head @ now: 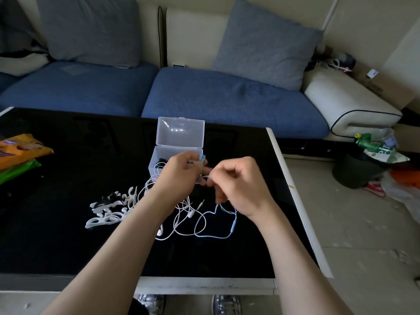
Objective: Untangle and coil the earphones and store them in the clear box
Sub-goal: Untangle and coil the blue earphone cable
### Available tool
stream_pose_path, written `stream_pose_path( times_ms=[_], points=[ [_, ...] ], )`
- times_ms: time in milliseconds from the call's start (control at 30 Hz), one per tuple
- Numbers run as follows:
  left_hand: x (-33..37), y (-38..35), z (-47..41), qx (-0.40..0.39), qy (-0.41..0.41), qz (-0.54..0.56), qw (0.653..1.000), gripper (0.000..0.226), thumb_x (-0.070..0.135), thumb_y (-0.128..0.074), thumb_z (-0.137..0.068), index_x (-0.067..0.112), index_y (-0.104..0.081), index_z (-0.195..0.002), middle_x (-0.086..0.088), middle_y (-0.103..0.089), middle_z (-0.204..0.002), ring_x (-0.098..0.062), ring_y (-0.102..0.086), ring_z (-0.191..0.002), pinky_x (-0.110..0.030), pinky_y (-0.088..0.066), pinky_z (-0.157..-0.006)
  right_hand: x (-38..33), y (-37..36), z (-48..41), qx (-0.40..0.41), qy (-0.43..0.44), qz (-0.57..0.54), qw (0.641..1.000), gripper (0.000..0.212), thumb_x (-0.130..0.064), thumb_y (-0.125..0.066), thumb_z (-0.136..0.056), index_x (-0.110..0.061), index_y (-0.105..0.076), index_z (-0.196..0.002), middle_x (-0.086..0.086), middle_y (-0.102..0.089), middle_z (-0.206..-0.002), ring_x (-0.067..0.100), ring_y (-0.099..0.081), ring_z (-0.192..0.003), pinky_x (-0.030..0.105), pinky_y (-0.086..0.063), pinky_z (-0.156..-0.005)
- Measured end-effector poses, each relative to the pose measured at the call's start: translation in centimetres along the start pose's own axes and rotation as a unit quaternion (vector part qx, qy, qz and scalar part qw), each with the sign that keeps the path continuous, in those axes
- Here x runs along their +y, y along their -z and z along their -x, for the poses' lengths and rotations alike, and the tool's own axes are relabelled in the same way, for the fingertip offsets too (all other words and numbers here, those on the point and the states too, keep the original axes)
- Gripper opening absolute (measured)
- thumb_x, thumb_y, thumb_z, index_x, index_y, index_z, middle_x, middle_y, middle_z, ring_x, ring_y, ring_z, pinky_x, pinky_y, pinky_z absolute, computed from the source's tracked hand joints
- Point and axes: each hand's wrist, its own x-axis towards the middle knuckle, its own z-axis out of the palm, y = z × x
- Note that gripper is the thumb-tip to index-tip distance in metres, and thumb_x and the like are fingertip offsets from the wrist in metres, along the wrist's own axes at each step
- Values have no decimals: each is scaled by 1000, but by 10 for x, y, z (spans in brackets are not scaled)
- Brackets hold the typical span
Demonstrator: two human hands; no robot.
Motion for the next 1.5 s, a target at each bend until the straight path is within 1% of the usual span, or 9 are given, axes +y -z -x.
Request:
stream_pose_path(
  times_ms=[133,400,567,700,900,1033,1167,1367,1500],
  points=[
    [4,-3,4,-105,39,18,994,20,8,-51,-108,7,-69,-115,-5,-82,-93,-19,-72,-80,-33,-56,-92,0,10,-5,112,-30,-74,990,27,-12,-69,-99,-5,-75,-74,-15,-53,-45,1,-48,-40,11,-35,-49],
    [14,-5,8,-182,59,101,976,28,14,-47,-110,9,-73,-120,-6,-80,-104,-12,-51,-75,-33,-36,-77,26,18,-11,168,-122,32,978,29,-36,-55,-110,-23,-75,-95,-9,-72,-82,1,-63,-71,15,-47,-59],
    [17,-6,8,-173,28,191,966,32,15,-46,-112,6,-74,-124,-3,-77,-119,-9,-48,-74,-25,-31,-65,34,15,-15,103,-134,70,983,30,-35,-52,-108,-27,-78,-95,-5,-76,-90,15,-71,-88,42,-56,-84],
    [18,-7,7,-146,19,228,962,32,12,-47,-111,7,-74,-126,-5,-69,-104,-11,-51,-79,-26,-34,-68,28,6,-13,4,-152,46,987,34,-35,-51,-107,-25,-77,-88,-9,-61,-65,12,-50,-54,33,-39,-53],
    [18,-2,3,-82,45,207,974,32,7,-52,-104,16,-66,-132,10,-76,-126,-8,-66,-102,-33,-40,-94,11,1,-5,-97,-156,-15,983,31,-21,-56,-108,-5,-76,-90,11,-47,-67,16,-33,-49,27,-24,-44],
    [16,1,3,-69,44,91,992,34,7,-49,-103,22,-65,-129,11,-76,-124,11,-65,-102,-18,-32,-88,4,2,-1,-12,-61,12,998,31,-14,-65,-98,-11,-77,-69,6,-51,-48,18,-40,-40,26,-31,-45],
    [12,1,5,-101,36,-24,994,41,6,-47,-99,24,-71,-127,11,-80,-109,-15,-67,-115,-19,-35,-91,2,10,-3,100,-36,-50,993,37,-7,-67,-95,-20,-72,-60,-10,-50,-44,3,-41,-40,21,-32,-47],
    [24,0,17,-209,31,54,976,61,11,-44,-74,18,-71,-128,-3,-80,-114,-13,-66,-106,-48,-33,-121,14,16,-8,186,-71,10,980,30,-27,-62,-105,-19,-75,-79,-15,-67,-64,2,-61,-62,18,-45,-62],
    [27,-3,18,-229,36,97,968,67,0,-32,-79,15,-71,-132,-11,-77,-120,-13,-60,-100,-49,-30,-114,21,13,-10,156,-127,29,979,35,-32,-52,-111,-18,-73,-87,-1,-74,-83,15,-69,-81,37,-54,-76]
  ],
)
